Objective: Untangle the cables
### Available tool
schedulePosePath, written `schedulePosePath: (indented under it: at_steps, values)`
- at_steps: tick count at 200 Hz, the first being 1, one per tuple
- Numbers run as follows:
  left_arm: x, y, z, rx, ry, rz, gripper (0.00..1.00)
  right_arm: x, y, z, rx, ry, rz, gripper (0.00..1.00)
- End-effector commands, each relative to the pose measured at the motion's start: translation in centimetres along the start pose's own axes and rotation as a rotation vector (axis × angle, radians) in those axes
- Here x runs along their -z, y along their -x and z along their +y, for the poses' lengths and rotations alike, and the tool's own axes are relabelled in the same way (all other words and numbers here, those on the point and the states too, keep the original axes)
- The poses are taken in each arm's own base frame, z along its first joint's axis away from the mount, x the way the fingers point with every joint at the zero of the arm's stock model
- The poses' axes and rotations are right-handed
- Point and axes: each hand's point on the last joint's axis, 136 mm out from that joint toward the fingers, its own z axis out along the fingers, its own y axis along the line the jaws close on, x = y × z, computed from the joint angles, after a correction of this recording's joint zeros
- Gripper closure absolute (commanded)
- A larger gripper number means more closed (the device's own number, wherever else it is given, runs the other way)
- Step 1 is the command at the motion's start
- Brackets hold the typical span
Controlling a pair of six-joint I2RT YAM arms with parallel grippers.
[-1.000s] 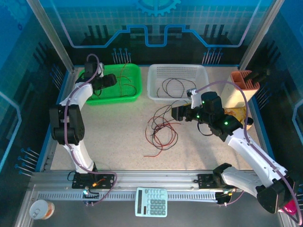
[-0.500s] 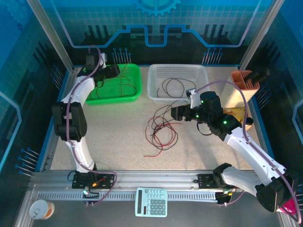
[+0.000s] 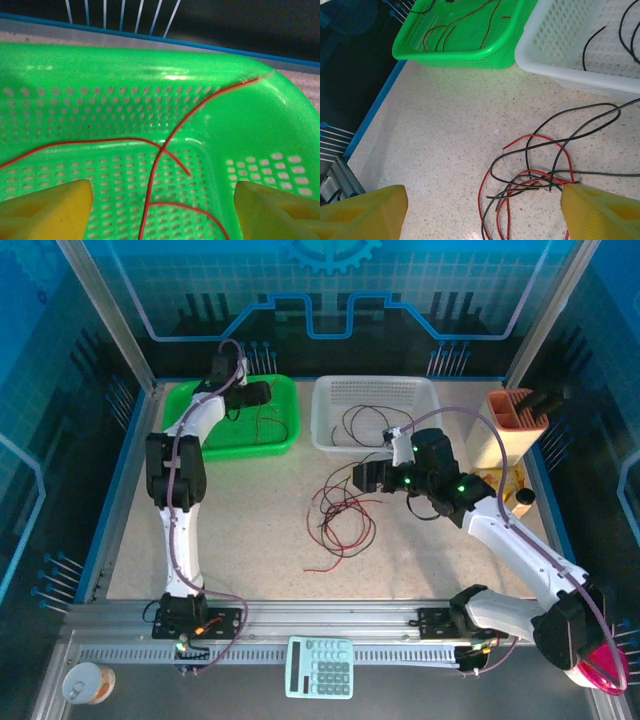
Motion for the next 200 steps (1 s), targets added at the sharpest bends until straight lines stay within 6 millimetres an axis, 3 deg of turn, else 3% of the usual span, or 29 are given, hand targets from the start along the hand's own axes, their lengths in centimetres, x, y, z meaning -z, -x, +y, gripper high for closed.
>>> schedulePosePath:
  at_steps: [1,36,73,109,149,173,200]
  values:
    - [-1.1,0.0,-0.8,-0.03,0.01,0.014,0.27,0.4,2.0,2.0,0.024,0.061,-0.043,0.19]
    - [-2.5,-0.9,-1.8,-0.044,0.004,0.039,0.33,0.3,2.0,2.0,0.029,0.055,-0.04,0.19]
    - [0.0,-0.3,-2.9,-0.055,-0.02,0.008,0.33,-0.1,1.6,1.8,0.026,0.054,-0.028,0.19]
    - [6.0,1.9,-4.6,-0.027,-0.068,-0.101,0.28,-2.0,-0.9,1.1,0.057,0.003,0.053,0.19]
    - [14.4,3.3,-7.2,0.058,-0.181,-0.215,0.24,-4.1,-6.8,2.2,0.16,-0.02,0.226,0.2]
    - [18.7,2.2,-8.0,0.104,-0.23,-0.238,0.23,-4.9,-11.1,3.4,0.264,-0.021,0.358,0.22]
    - [22.5,0.3,-8.1,0.138,-0.251,-0.252,0.2,-5.3,-15.2,2.5,0.297,-0.122,0.497,0.24]
